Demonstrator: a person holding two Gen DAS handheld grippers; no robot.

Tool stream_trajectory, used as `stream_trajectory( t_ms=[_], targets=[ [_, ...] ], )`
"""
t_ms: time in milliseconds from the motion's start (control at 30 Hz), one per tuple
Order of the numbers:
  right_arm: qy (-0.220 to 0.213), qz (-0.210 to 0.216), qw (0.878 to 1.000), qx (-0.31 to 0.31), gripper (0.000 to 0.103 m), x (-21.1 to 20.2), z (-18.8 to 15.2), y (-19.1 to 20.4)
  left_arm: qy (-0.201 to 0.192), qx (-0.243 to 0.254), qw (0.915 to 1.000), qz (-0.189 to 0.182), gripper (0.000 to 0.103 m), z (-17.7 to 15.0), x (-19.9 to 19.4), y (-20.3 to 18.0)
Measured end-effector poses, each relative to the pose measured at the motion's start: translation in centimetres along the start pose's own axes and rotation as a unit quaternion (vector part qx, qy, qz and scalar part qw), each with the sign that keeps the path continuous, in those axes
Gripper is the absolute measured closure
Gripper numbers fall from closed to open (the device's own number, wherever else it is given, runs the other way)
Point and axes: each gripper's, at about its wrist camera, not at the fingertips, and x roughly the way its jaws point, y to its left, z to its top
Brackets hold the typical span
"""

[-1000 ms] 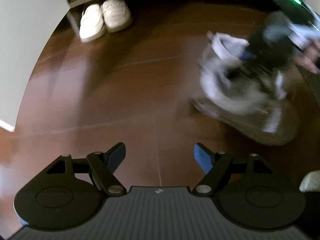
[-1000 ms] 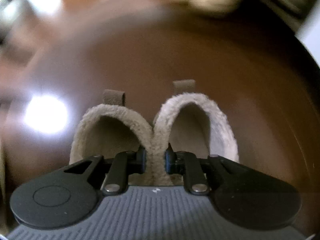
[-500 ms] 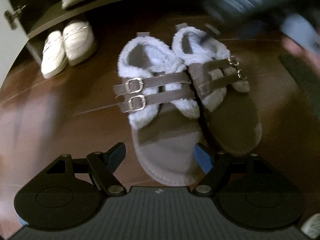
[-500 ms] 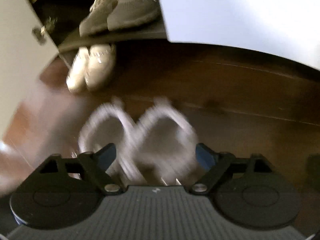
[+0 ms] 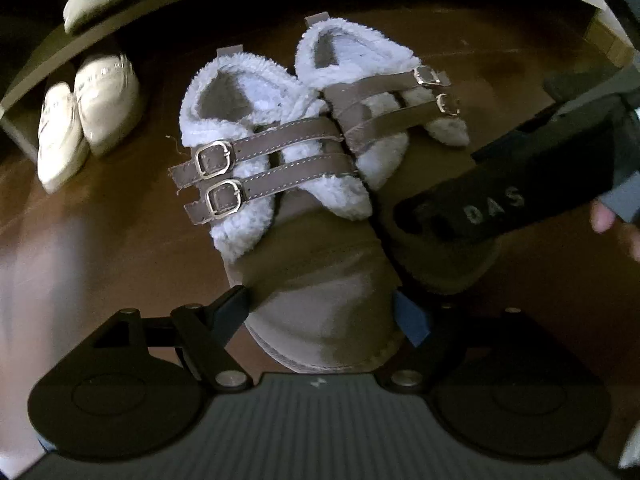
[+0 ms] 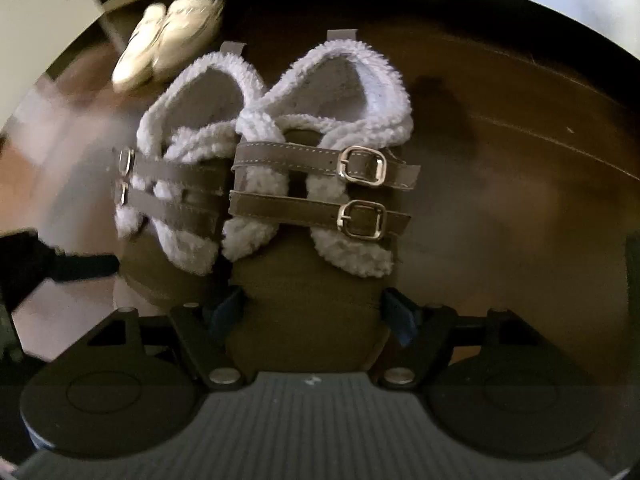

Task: Organize scattered shoes
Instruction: 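Carry the slippers with the right gripper onto the bottom shelf beside the loafers, then open the right gripper and push the slippers deeper into the shelf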

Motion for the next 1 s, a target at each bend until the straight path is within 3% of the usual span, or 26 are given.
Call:
stream_trajectory(
  t_ms=[267, 500, 567, 633, 733, 833, 900, 1000],
  targets=[
    [-0.007, 0.003, 1.0, 0.003, 0.03, 4.1, 8.3, -0.3, -0.023, -0.018, 0.9995, 0.015, 0.02, 6.0, 3.8, 5.6],
    [-0.051, -0.015, 0.998, 0.023, 0.03, 8.0, 13.6, 0.6, -0.055, -0.012, 0.9976, 0.04, 0.02, 10.4, 6.8, 8.8],
    [-0.059, -0.015, 0.998, 0.018, 0.027, 8.6, 14.3, 0.8, -0.067, -0.019, 0.9966, 0.044, 0.021, 10.7, 7.1, 9.2],
    [-0.065, -0.012, 0.998, 0.015, 0.025, 9.1, 14.7, 1.0, -0.071, -0.033, 0.9961, 0.041, 0.029, 10.5, 6.9, 9.6],
    [-0.093, -0.012, 0.996, -0.014, 0.028, 7.3, 12.4, 1.0, -0.076, -0.016, 0.9957, 0.052, 0.033, 9.1, 5.7, 9.1],
    [-0.095, -0.019, 0.994, -0.046, 0.038, 6.2, 9.4, 1.2, -0.067, -0.001, 0.9952, 0.071, 0.033, 7.5, 5.5, 8.7],
    [-0.081, -0.019, 0.995, -0.058, 0.069, 6.2, 7.7, 1.4, -0.062, -0.002, 0.9952, 0.075, 0.034, 7.0, 5.6, 8.8],
    [-0.064, -0.021, 0.996, -0.064, 0.088, 7.7, 7.4, 2.1, -0.041, -0.019, 0.9958, 0.079, 0.045, 7.4, 6.7, 9.4]
  ],
)
